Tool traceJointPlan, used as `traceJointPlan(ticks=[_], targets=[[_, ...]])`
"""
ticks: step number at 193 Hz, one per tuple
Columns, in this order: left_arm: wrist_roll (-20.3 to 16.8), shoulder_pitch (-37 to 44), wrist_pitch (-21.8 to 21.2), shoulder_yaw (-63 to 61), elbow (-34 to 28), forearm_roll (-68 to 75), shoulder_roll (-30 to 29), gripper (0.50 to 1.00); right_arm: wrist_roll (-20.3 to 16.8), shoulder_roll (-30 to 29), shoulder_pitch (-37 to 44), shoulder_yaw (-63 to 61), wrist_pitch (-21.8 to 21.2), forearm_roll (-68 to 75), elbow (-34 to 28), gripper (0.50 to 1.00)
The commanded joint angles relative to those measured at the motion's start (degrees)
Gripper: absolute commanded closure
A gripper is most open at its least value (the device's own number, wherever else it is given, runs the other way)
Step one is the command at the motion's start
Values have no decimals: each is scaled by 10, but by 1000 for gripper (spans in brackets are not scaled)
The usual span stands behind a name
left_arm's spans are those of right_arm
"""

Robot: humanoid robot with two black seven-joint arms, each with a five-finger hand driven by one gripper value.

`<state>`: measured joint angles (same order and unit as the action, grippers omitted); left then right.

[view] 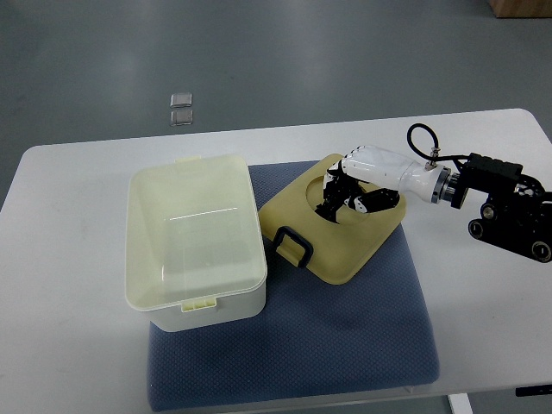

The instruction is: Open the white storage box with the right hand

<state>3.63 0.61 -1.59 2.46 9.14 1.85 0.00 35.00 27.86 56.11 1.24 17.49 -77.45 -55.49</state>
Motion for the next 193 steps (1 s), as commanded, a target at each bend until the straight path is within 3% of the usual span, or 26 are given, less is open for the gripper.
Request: traceJointPlan(ticks=[1,16,37,98,143,162,193], targets=[[1,0,0,0,0,0,0,500,0,0,-3,3,0,0,1,899],[0,0,0,0,0,0,0,500,0,2,-3,3,0,5,1,703],[1,0,0,0,0,0,0,500,0,2,-5,3,-1,8,1,587],[0,0,0,0,0,0,0,500,0,12,-7,-8,-3,33,1,579],[0,0,0,0,0,0,0,500,0,20,-21,-95,-11,195,1,579],[1,0,0,0,0,0,0,500,0,13,-36,-149,-37,296,1,579],[1,0,0,1,0,0,0,500,0,12,-57,-217,-132,491,12,579]])
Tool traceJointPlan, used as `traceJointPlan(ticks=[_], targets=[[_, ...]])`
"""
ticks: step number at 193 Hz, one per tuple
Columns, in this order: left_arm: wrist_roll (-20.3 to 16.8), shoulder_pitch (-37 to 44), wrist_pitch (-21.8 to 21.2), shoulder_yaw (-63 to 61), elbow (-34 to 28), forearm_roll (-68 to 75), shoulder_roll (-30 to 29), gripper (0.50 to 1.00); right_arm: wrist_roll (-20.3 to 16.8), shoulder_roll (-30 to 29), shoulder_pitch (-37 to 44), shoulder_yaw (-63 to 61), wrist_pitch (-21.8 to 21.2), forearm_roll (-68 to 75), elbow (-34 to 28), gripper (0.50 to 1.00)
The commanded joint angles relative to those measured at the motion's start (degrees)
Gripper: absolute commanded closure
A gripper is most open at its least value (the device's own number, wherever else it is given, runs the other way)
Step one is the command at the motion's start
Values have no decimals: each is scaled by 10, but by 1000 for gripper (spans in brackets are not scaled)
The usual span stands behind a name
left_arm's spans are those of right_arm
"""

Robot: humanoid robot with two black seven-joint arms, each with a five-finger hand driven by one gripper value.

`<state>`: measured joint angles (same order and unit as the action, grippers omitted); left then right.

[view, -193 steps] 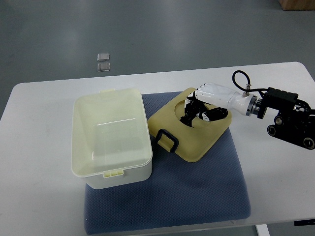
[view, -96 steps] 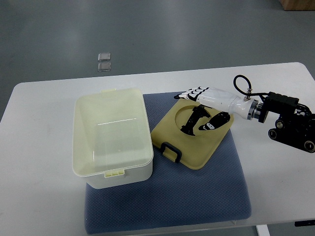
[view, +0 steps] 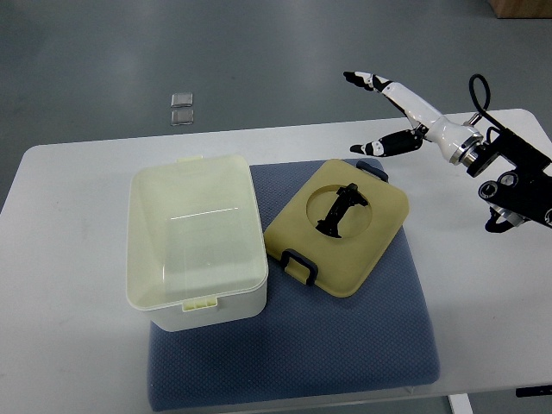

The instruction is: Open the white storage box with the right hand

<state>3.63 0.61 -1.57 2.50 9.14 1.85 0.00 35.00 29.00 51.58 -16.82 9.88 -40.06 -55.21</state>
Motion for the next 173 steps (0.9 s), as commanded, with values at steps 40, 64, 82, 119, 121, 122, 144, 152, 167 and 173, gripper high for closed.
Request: traceJointPlan(ticks=[40,64,82,119,121,122,144,152,167,173], targets=[[0,0,0,0,0,0,0,500,0,0,-24,-63,-122,358,52,579],[0,0,0,0,0,0,0,500,0,-2,-24,-66,-133,437,79,577],[0,0,0,0,0,0,0,500,0,-1,-24,-76,-134,497,85,576],[1,0,0,0,0,0,0,500,-22,-15,-31,-81,-124,585,85,572],[0,0,0,0,-1,0,0,500,-21,-18,-30,-81,-124,586,85,572],[0,0,0,0,-1,0,0,500,-21,-18,-30,-81,-124,586,85,572],[0,0,0,0,0,0,0,500,-21,-39,-31,-81,-123,585,91,570],[1,0,0,0,0,0,0,500,-20,-41,-32,-81,-123,585,92,570],[0,0,0,0,0,0,0,500,-17,-47,-39,-81,-112,583,93,570],[1,0,0,0,0,0,0,500,-17,-50,-42,-81,-109,578,93,570]])
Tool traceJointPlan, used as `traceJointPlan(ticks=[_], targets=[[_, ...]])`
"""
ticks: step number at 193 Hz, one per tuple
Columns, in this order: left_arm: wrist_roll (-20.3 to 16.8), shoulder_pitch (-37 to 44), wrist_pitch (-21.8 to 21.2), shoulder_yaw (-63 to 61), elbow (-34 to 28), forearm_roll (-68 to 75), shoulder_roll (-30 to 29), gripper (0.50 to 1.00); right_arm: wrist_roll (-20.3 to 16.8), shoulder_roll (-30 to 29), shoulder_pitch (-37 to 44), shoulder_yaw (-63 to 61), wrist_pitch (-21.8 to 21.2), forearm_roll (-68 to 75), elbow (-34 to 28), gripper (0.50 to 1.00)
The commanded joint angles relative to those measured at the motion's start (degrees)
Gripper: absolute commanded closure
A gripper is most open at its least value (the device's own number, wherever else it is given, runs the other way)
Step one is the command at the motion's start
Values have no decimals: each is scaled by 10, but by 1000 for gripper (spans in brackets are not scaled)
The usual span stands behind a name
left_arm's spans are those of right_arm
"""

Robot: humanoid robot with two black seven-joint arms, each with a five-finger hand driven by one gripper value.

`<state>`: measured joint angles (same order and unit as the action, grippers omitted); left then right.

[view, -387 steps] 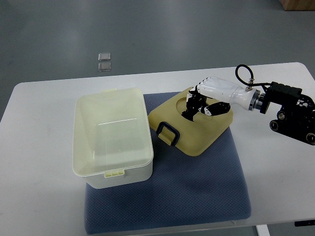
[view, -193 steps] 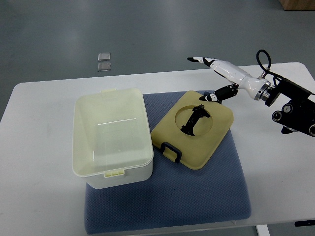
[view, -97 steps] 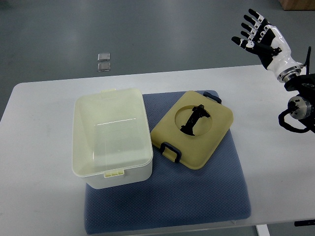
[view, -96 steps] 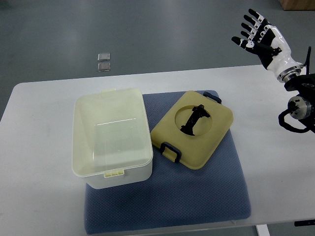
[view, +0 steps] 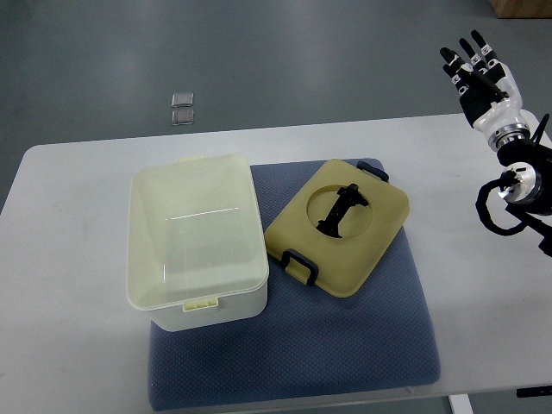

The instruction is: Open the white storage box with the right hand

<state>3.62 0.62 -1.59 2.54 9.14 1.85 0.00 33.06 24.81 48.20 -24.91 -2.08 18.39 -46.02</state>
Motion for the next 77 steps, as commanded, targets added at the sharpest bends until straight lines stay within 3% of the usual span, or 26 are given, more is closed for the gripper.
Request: traceJointPlan(ticks=[1,77], targets=[[1,0,0,-1,0,0,0,500,2,-8,-8,0,11,-6,1,570],[0,0,0,-1,0,0,0,500,11,-12,-20,0,34,-12,2,570]])
